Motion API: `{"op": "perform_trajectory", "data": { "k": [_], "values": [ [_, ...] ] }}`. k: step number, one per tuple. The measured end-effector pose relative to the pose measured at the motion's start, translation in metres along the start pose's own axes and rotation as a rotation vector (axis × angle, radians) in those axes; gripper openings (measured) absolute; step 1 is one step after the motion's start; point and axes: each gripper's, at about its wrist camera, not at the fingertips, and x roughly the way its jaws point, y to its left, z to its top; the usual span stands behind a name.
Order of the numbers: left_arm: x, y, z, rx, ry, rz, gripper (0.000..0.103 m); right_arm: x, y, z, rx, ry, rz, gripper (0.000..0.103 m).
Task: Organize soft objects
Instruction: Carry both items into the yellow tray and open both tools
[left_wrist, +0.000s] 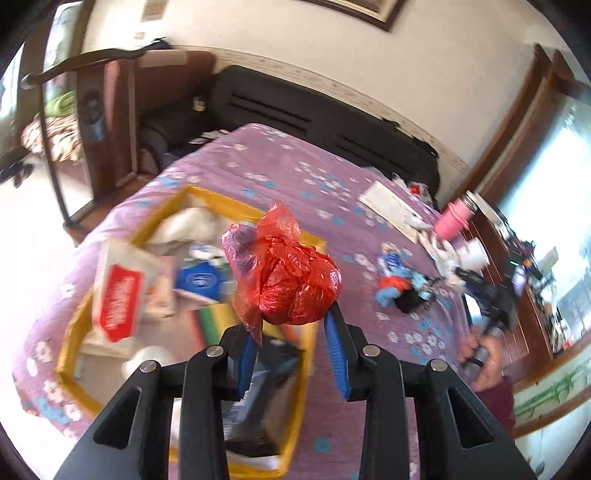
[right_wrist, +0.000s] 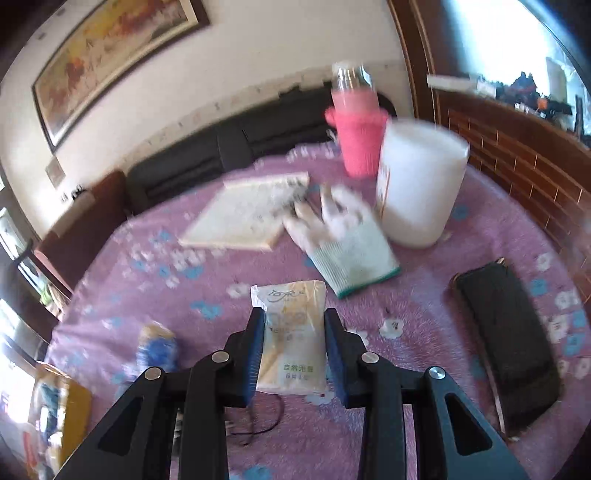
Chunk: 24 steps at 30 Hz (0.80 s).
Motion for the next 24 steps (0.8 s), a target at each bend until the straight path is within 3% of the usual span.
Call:
{"op": "perform_trajectory", "data": {
  "k": [4,9,15,24],
  "values": [
    [-0.003,0.035,-0.007,-0.062,0.017,0.025,0.032,-0.043,0.029,-0.002,-0.034,-0.039,0.121,0.034],
    [0.003,0.065,-0.02,-0.122,0.054,0.016,0.032,-0.08,0.102,-0.025,-0.191,-0.026,0.254,0.035],
    [0.004,0.092,-0.032,-0.166,0.073,0.023,0.033,-0.083,0.18,-0.064,-0.314,0.066,0.364,0.035],
    [0.008,0.131,-0.054,-0.186,0.135,0.093,0.034,-0.074,0.252,-0.116,-0.432,0.168,0.432,0.035]
  ]
}}
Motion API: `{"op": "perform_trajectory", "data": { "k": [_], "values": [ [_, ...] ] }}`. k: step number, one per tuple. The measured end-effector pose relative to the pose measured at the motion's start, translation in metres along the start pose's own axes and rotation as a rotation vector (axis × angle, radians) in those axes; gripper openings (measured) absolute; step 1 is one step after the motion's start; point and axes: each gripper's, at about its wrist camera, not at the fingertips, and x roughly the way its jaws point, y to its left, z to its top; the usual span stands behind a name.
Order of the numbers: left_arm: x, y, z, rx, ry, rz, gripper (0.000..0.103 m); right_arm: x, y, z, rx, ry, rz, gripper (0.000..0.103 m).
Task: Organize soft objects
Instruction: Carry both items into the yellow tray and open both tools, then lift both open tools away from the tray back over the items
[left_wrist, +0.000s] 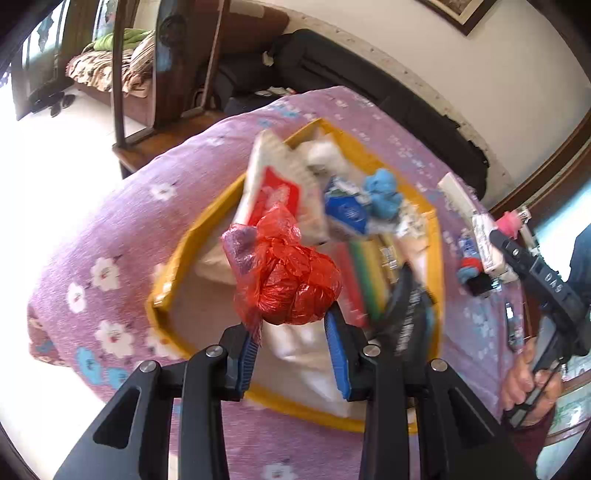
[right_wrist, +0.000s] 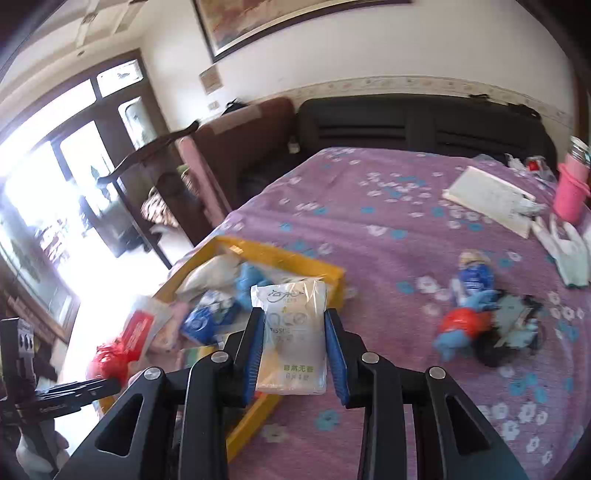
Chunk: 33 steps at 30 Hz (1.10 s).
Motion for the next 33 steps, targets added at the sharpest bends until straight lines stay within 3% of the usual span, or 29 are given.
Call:
{"op": "perform_trajectory", "data": {
  "k": [4,8,13,25,33],
  "values": [
    [0.001,0.005,-0.005,0.035,0.005,0.015,0.05,0.016,0.023,0.0,-0.032,0.032,0.007,0.035],
    [-0.009,0.0,-0.003,0.073,-0.043,0.004,0.086,0.03,0.038,0.002,-0.055,0.059,0.007,0.035],
    [-0.022,0.002,-0.001,0.096,-0.082,-0.014,0.086,0.043,0.051,-0.001,-0.058,0.102,0.023,0.036],
    [-0.036,0.031,0.004,0.004,-0.117,-0.082,0.086,0.073,0.106,-0.015,-0.108,0.216,0.172,0.036],
    [-0.044,0.037,0.005,-0.023,-0.139,-0.091,0.086,0.086,0.136,-0.033,-0.178,0.261,0.196,0.041]
  ]
}}
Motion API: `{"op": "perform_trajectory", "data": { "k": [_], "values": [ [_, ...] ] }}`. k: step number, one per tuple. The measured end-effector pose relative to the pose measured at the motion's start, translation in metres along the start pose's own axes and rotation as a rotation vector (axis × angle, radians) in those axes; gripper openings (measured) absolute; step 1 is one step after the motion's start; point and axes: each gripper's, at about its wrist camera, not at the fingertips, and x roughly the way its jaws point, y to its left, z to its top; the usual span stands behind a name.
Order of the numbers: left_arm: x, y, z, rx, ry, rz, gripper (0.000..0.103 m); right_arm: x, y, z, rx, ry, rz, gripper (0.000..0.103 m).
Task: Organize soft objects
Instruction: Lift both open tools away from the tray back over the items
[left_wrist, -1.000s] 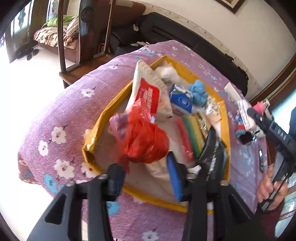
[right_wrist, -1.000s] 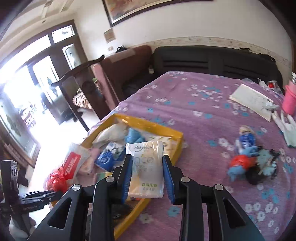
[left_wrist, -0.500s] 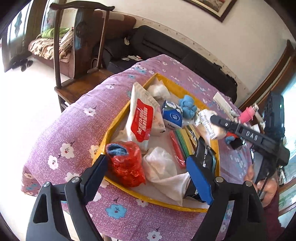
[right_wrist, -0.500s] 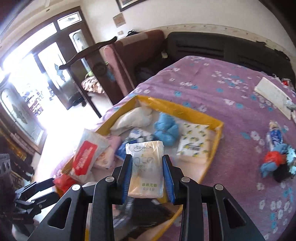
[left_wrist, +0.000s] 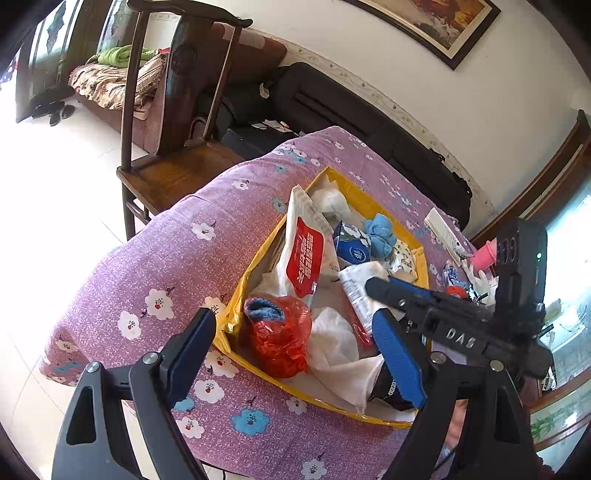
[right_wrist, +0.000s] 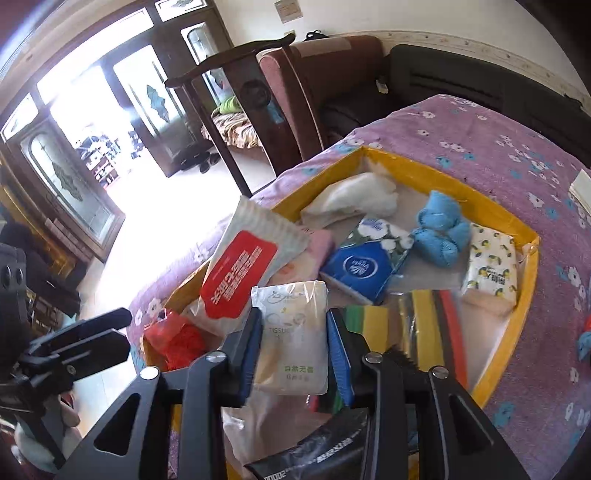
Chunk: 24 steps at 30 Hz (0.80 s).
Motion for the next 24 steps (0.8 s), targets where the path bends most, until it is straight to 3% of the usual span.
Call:
{"op": "perform_trajectory", "data": {
  "k": [12,19,24],
  "values": [
    [-0.013,-0.02,-0.007,0.023,-0.02,-0.004,0.086,-0.052,-0.046,-0.008,0.118,-0.105,-0.08,0.056],
    [-0.017,-0.05,-0.02,0.08,-0.007,-0.029,0.086,-0.103,-0.089,-0.04,0.206,-0.153,-0.145,0.065],
    [-0.01,-0.096,-0.035,0.195,0.017,-0.019,0.087,-0.141,-0.133,-0.079,0.288,-0.168,-0.218,0.067]
  ]
}}
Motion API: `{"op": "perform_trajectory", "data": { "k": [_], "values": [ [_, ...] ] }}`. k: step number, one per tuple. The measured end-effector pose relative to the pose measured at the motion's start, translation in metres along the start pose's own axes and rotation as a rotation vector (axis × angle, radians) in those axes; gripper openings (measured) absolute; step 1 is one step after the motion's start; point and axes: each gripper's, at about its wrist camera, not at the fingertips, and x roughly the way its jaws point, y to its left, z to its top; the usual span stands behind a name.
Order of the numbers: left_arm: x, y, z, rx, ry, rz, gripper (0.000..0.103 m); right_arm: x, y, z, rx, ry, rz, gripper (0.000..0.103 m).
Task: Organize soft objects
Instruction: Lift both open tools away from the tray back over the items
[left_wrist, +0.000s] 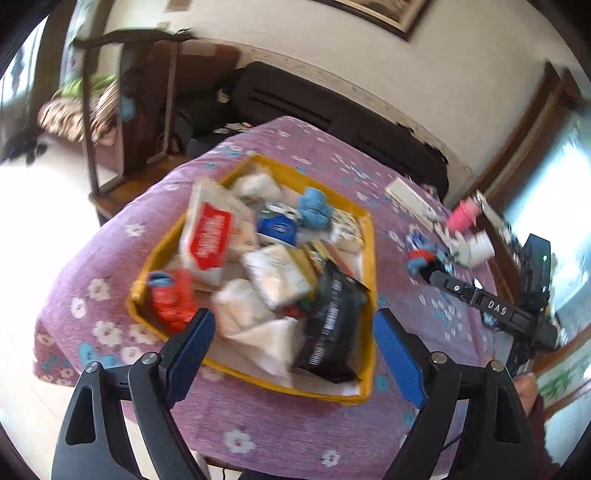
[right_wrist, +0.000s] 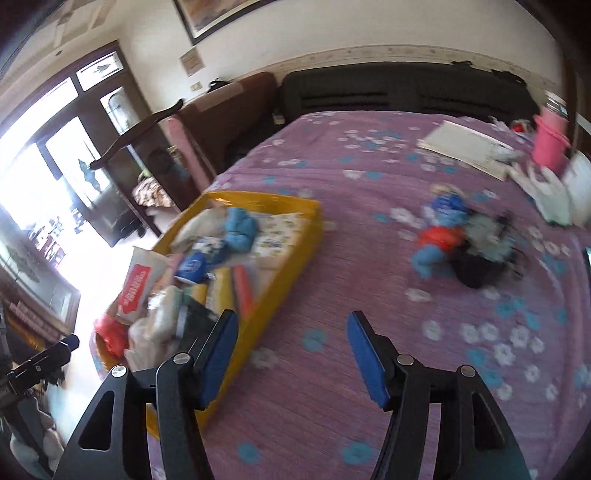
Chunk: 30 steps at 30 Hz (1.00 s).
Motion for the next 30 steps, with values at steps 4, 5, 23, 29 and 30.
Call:
{"op": "perform_trajectory", "data": {
  "k": [4,5,23,29,30],
  "values": [
    [0.01,-0.047,-0.006,0.122,0.027,-0.013,0.087,-0.03,-0.063,-0.016,0.092,-0.024,-0.08,0.068],
    [0.014,-0.058,-0.008,0.143,0.04,-0.029,0.087,-0.037,-0.076,-0.018,0.117,-0.032,-0.098,0.068],
    [0.09,-0.18,-0.023,0.368,0.183,-0.078,0.087,-0.067,-0.19,-0.047,0.336,-0.07,-0.179,0.072],
    [0.13,-0.198,0.018,0.394,0.207,-0.089,0.087,-0.034,-0.184,-0.036,0.324,-0.039,-0.14,0.072],
    [0.137,-0.198,0.031,0.375,0.203,-0.092,0.087,-0.03,-0.182,-0.034,0.325,-0.037,-0.124,0.072]
  ]
}}
